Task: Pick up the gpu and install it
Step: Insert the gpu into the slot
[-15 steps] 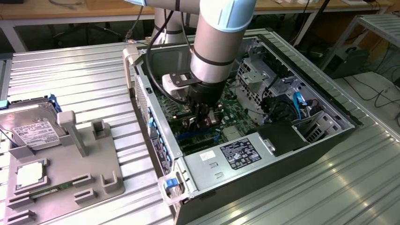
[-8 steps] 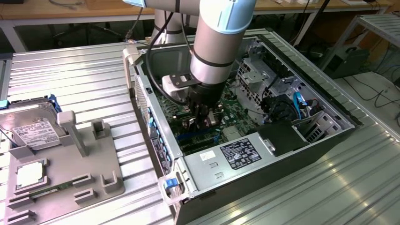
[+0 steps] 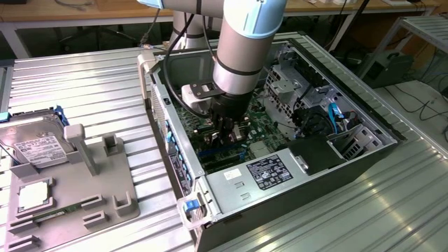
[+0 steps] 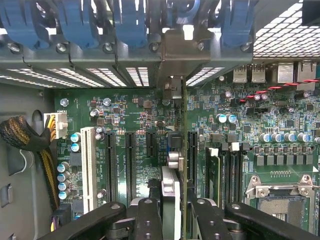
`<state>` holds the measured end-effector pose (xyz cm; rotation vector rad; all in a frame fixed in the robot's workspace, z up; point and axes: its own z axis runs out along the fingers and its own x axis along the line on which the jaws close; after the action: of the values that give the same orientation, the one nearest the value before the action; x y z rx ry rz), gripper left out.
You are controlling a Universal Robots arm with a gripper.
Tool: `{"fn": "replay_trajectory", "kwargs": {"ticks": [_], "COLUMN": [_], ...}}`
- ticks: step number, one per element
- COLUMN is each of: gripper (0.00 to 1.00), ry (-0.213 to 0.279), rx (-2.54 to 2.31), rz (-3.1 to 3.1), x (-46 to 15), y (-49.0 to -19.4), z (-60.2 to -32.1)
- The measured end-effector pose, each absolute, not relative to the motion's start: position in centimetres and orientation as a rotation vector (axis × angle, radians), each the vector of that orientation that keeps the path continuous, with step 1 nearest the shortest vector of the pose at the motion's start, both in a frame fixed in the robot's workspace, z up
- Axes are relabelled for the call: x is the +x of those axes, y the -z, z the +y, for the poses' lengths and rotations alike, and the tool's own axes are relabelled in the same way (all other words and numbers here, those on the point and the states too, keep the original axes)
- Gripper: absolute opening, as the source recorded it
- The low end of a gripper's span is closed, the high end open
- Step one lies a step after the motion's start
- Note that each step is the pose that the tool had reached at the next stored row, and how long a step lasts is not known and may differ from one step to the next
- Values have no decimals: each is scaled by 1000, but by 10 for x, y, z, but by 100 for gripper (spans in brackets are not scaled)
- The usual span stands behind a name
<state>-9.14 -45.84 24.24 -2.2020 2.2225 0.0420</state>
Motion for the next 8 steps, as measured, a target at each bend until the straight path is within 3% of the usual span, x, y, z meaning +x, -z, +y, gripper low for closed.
{"fn": "replay_trajectory", "kwargs": {"ticks": [8], "gripper": [28], "ry": [-42], "rx": [-2202], "rz": [2222], "x": [-92], "y": [-242], "z": [-458]}}
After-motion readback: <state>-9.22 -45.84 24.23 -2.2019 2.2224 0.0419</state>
